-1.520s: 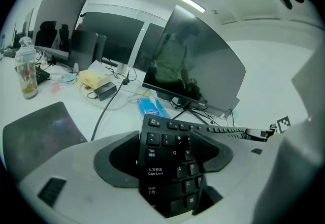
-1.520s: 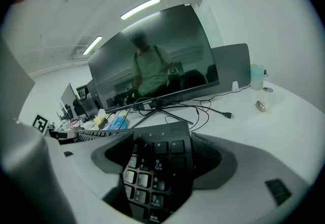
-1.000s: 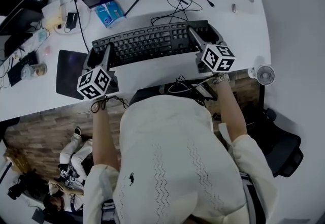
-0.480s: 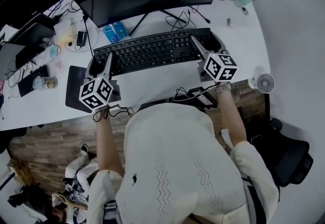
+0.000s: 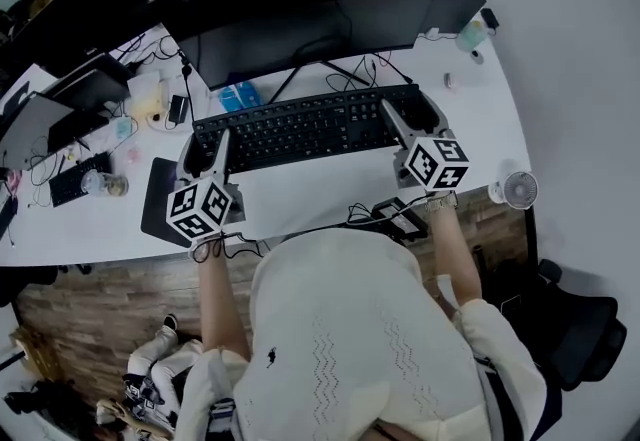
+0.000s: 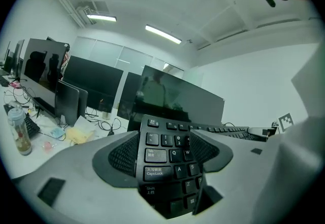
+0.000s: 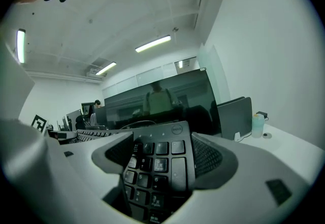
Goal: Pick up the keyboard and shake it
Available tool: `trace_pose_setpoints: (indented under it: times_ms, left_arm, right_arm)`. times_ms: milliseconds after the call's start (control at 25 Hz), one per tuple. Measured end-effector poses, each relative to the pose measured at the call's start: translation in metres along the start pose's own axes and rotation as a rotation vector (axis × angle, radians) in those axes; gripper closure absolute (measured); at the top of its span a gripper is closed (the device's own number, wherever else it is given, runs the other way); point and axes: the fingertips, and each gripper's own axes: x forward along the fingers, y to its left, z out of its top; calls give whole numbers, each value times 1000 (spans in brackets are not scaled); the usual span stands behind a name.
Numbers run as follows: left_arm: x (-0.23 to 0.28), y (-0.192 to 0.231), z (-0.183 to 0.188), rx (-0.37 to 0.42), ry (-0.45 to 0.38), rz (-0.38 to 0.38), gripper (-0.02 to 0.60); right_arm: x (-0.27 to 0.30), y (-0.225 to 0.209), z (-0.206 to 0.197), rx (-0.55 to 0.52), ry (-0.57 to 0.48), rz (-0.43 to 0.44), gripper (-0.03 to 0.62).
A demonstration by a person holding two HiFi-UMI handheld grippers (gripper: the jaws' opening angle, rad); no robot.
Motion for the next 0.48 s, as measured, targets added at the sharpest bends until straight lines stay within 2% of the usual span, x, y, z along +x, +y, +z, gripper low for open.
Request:
trace_pose_setpoints:
  times_ms: [480]
  left_arm:
    - [-4, -16, 64, 44, -137, -40, 279]
  right_arm:
    - [-9, 14, 67, -50, -136, 13, 246]
